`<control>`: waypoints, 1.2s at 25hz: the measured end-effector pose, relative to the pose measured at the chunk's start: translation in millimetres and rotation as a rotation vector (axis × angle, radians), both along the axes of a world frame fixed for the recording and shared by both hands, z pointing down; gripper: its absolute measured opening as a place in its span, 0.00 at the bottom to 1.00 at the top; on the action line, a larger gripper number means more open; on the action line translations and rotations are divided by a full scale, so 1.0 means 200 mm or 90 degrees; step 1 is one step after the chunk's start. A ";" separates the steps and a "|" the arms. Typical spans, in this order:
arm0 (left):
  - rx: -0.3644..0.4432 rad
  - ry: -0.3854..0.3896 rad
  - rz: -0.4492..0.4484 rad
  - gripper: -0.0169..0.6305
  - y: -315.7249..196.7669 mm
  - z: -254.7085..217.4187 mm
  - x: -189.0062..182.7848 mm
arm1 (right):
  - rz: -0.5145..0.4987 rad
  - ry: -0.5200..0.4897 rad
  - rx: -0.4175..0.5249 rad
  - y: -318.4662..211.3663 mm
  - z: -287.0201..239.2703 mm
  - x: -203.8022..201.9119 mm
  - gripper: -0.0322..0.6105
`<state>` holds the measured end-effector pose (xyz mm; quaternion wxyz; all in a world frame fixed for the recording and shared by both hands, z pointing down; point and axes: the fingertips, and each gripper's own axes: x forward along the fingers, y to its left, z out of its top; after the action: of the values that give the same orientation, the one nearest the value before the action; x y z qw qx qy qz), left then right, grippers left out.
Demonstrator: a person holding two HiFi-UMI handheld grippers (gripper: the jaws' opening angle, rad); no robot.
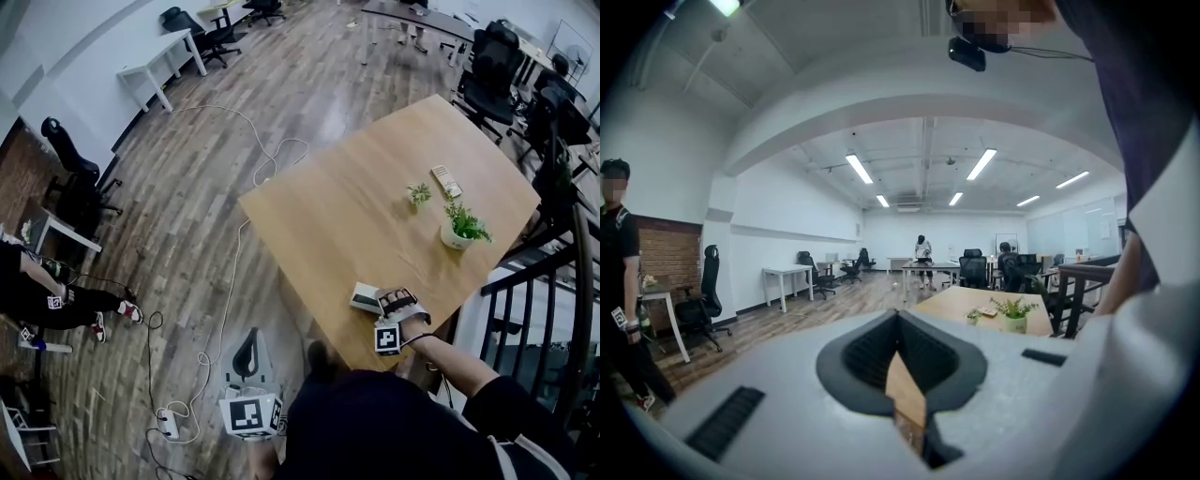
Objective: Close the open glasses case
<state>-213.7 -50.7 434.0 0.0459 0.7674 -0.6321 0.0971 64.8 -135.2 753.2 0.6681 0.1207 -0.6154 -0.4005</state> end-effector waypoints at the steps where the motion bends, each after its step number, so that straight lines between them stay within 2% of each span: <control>1: -0.001 0.001 -0.001 0.02 0.00 0.00 0.00 | -0.005 0.003 -0.011 0.02 0.01 0.00 0.29; 4: -0.006 -0.001 -0.002 0.02 0.00 0.01 0.00 | 0.014 0.013 -0.083 0.05 0.00 0.01 0.30; 9: -0.014 -0.007 0.000 0.02 0.01 0.04 0.00 | 0.024 0.035 -0.226 0.13 -0.01 0.01 0.40; 13: -0.025 -0.010 0.002 0.02 0.01 0.05 0.01 | -0.033 0.104 -0.245 0.22 -0.02 0.02 0.42; 17: -0.026 -0.013 0.001 0.02 0.01 0.06 0.00 | -0.094 0.144 -0.270 0.39 0.03 0.00 0.46; 19: -0.027 -0.013 0.000 0.02 0.01 0.06 0.01 | -0.124 0.184 -0.261 0.46 0.09 0.02 0.48; 20: -0.028 -0.012 0.000 0.02 0.01 0.06 0.01 | -0.124 0.184 -0.255 0.48 0.11 0.02 0.48; 22: -0.028 -0.009 -0.001 0.02 0.00 0.06 0.01 | -0.072 0.111 -0.283 0.47 0.12 -0.02 0.48; 24: -0.030 -0.009 0.002 0.02 -0.01 0.06 0.01 | 0.018 -0.001 -0.359 0.43 0.07 -0.06 0.42; 26: -0.032 -0.009 0.006 0.02 -0.01 0.07 0.02 | 0.139 -0.126 -0.450 0.35 0.01 -0.09 0.30; 28: -0.033 -0.008 0.010 0.02 -0.01 0.07 0.04 | 0.303 -0.263 -0.550 0.28 0.00 -0.08 0.13; 29: -0.033 -0.008 0.011 0.02 -0.02 0.07 0.04 | 0.371 -0.319 -0.588 0.25 0.00 -0.07 0.07; 30: -0.034 -0.009 0.011 0.02 -0.01 0.07 0.05 | 0.404 -0.364 -0.607 0.24 -0.02 -0.07 0.07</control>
<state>-204.6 -53.6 448.0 0.0609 0.7708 -0.6228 0.1194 51.0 -86.9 749.7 0.5437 0.0886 -0.8144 0.1826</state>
